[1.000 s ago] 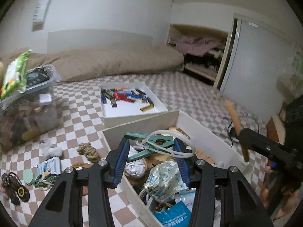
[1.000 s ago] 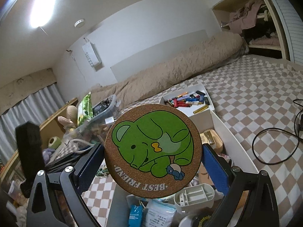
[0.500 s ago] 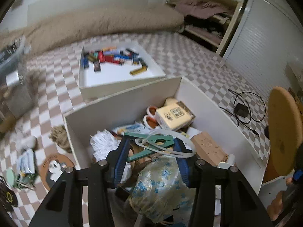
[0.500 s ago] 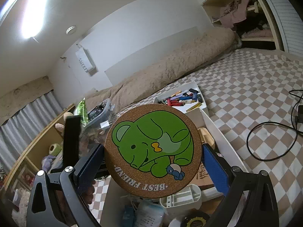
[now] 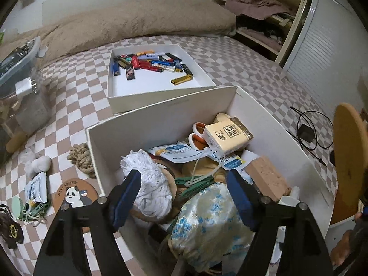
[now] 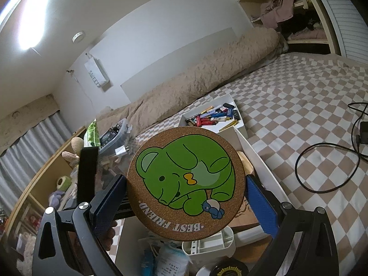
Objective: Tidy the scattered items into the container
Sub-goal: 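Open both grippers to drop the clothespin and frog coaster into the box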
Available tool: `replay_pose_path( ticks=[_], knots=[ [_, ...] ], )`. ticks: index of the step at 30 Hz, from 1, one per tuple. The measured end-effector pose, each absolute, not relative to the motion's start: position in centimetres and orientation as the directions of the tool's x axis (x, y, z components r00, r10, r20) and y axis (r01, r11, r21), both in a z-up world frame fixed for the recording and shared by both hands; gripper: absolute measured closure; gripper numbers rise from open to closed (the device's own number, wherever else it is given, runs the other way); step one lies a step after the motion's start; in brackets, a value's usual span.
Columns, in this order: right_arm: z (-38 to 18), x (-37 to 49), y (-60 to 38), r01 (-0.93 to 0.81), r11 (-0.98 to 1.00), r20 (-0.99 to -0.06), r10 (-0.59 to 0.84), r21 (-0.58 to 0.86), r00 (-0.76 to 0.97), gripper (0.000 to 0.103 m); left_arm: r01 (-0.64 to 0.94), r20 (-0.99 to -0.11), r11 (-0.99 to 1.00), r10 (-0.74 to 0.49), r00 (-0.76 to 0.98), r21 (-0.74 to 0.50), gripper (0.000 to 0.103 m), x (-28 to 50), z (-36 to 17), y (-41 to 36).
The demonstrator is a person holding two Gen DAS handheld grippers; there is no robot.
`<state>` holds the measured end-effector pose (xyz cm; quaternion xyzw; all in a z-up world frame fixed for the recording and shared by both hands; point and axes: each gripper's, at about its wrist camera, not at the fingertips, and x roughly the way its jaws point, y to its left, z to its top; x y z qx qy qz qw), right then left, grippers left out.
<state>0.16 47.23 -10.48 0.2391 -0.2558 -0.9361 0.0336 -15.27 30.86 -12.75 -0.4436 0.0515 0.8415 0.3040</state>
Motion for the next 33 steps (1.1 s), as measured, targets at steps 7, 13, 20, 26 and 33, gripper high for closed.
replay_pose_path(
  ticks=[7,13,20,26,33],
  knots=[
    [-11.1,-1.2,46.5,-0.064,-0.885,-0.481,-0.189,0.461,-0.856,0.003,-0.564,-0.737,-0.815,0.461,-0.495,-0.131,0.026,-13.2,-11.9,28.9],
    [-11.8,-2.4,44.8,-0.041,-0.904,-0.523,-0.209,0.426,-0.827,0.003,-0.552,-0.661,-0.826,0.477,-0.579,-0.112,0.026,-10.4,-10.6,25.9],
    [-12.5,-3.6,43.0,-0.003,-0.903,-0.546,-0.257,0.429,-0.797,0.003,-0.542,-0.607,-0.837,0.469,-0.641,-0.074,0.021,-7.1,-10.2,23.0],
    [-12.6,-4.5,41.1,0.053,-0.886,-0.546,-0.330,0.460,-0.770,0.003,-0.548,-0.602,-0.828,0.499,-0.624,-0.119,0.021,-5.7,-10.6,21.4],
    [-13.1,-5.1,39.6,0.046,-0.903,-0.596,-0.320,0.428,-0.737,0.003,-0.540,-0.583,-0.836,0.487,-0.650,-0.095,0.014,-4.7,-10.7,20.5]
  ],
)
